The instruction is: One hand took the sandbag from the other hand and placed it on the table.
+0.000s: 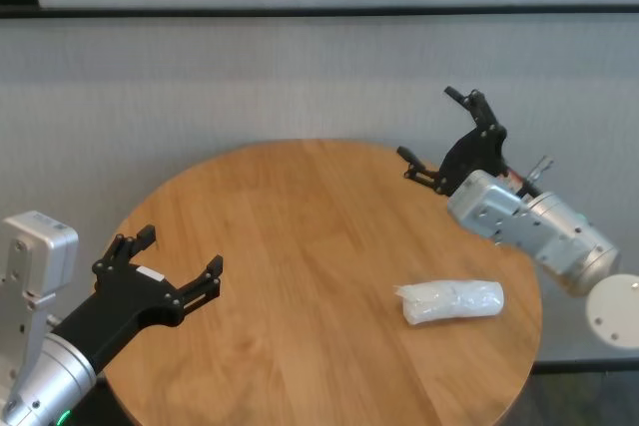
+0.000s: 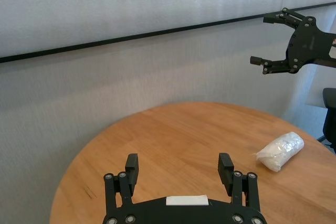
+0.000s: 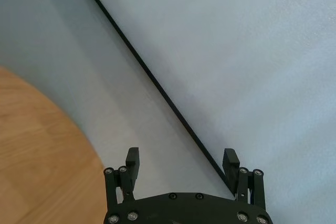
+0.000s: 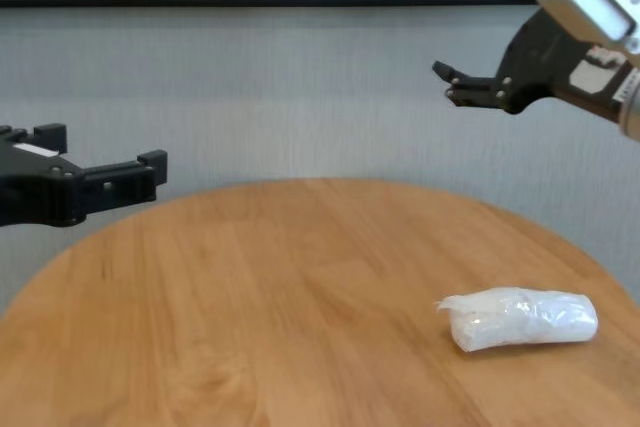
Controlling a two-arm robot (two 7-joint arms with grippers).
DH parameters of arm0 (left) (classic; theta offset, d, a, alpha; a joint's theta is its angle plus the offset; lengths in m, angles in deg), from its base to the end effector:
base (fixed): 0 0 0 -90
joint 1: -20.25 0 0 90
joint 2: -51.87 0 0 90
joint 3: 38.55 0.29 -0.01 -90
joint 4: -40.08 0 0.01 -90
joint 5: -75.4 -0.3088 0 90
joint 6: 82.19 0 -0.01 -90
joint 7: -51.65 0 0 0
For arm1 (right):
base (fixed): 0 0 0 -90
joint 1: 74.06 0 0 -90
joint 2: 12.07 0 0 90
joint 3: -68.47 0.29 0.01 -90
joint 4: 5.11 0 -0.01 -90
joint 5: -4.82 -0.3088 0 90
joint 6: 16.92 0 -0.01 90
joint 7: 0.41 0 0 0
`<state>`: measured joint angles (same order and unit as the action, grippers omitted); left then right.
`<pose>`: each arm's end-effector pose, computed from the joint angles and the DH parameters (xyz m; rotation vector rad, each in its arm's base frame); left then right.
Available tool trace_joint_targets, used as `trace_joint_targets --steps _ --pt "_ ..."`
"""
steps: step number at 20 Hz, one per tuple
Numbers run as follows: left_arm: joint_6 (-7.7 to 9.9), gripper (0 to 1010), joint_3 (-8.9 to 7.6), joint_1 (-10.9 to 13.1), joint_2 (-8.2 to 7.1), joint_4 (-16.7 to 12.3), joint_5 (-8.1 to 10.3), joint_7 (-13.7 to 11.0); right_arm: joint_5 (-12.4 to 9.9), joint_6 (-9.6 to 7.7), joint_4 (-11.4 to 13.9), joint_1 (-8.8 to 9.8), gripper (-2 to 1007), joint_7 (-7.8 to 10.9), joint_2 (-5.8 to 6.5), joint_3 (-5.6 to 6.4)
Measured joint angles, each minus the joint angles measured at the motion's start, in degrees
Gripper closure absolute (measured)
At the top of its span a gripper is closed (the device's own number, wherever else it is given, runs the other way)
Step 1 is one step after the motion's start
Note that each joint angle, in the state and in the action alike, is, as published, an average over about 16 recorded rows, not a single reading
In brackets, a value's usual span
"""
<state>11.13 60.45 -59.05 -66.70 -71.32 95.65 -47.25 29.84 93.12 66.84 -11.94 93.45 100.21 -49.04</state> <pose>0.2672 0.0449 -0.2382 0.0529 -0.0905 1.1129 0.4394 -0.0160 -0.2433 -0.3681 -0.9892 -0.9283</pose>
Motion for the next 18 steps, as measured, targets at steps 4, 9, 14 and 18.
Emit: trace_joint_targets --steps 4,9,14,18 --pt "0.0 9 0.0 0.0 0.0 0.0 0.0 0.0 -0.1 -2.4 2.8 1.92 0 -0.01 -1.33 0.33" --pt "0.0 9 0.0 0.0 0.0 0.0 0.0 0.0 0.6 -5.17 5.7 4.04 0 0.35 -2.42 0.14" --pt "0.0 9 0.0 0.0 0.0 0.0 0.0 0.0 1.8 -8.33 9.4 7.39 0 0.33 -3.23 -0.04" --pt "0.0 9 0.0 0.0 0.0 0.0 0.0 0.0 3.2 -10.88 12.9 10.41 0 0.08 -3.18 -0.04"
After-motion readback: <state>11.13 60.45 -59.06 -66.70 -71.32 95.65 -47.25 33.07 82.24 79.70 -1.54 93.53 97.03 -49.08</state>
